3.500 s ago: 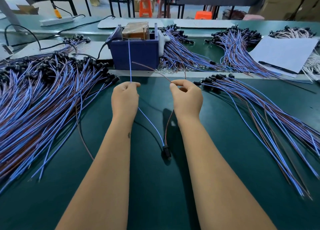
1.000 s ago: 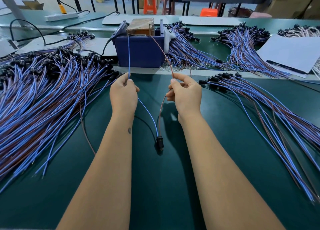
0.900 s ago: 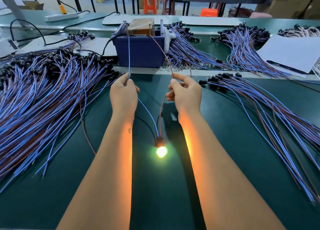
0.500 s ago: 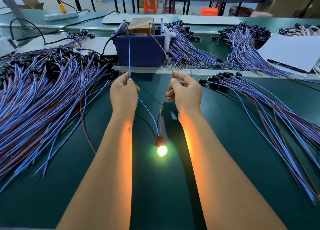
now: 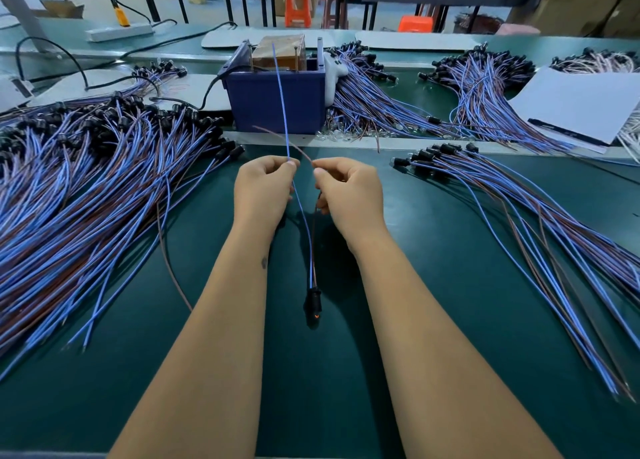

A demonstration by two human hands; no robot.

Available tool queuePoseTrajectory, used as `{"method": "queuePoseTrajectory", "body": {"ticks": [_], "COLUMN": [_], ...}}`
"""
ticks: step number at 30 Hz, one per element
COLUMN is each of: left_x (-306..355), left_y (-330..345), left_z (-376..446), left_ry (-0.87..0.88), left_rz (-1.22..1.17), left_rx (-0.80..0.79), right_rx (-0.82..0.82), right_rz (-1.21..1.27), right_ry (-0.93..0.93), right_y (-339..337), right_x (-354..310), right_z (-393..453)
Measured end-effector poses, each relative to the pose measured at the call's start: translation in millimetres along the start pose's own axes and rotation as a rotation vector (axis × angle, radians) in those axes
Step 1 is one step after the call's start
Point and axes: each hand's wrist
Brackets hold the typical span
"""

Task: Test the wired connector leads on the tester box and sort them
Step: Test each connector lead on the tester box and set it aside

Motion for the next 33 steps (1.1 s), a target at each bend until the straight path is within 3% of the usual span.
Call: {"method": "queuePoseTrajectory", "body": {"ticks": [9, 14, 19, 23, 26, 29, 33], "left_x": [3, 4, 11, 18, 20, 21, 19], "left_y": [5, 3, -2, -4, -4, -4, -6], "left_z": [-4, -1, -3, -4, -7, -10, -16], "left_ry": [0.06, 0.081, 0.077, 0.037, 0.038, 0.053, 0.039], "left_rz": [-0.064, -0.182, -0.51, -0.746, -0.745, -0.692, -0.542], "left_rx": [-0.133, 0.004, 0.06, -0.03, -0.179, -0.404, -0.684], "right_rx": [-0.06, -0.126, -0.112, -0.076, -0.014, 0.083, 0.167], "right_rz": [-0.101, -0.163, -0.506, -0.536, -0.576, -0.42, 0.216], "right_ry": [-0.014, 0.001, 0.013, 0.065, 0.088, 0.043, 0.014], "right_y": [3, 1, -5, -9, -9, -8, -15], "right_x": [2, 0, -4, -8, -10, -12, -19], "right_z": [-1, -2, -3, -5, -5, -5, -4]}}
Point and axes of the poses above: each hand's wrist, its own z-axis towards the middle knuckle, its own y-axis out of the palm, x = y × z, and after that the axes turned 7 degrees about -x, right-handed
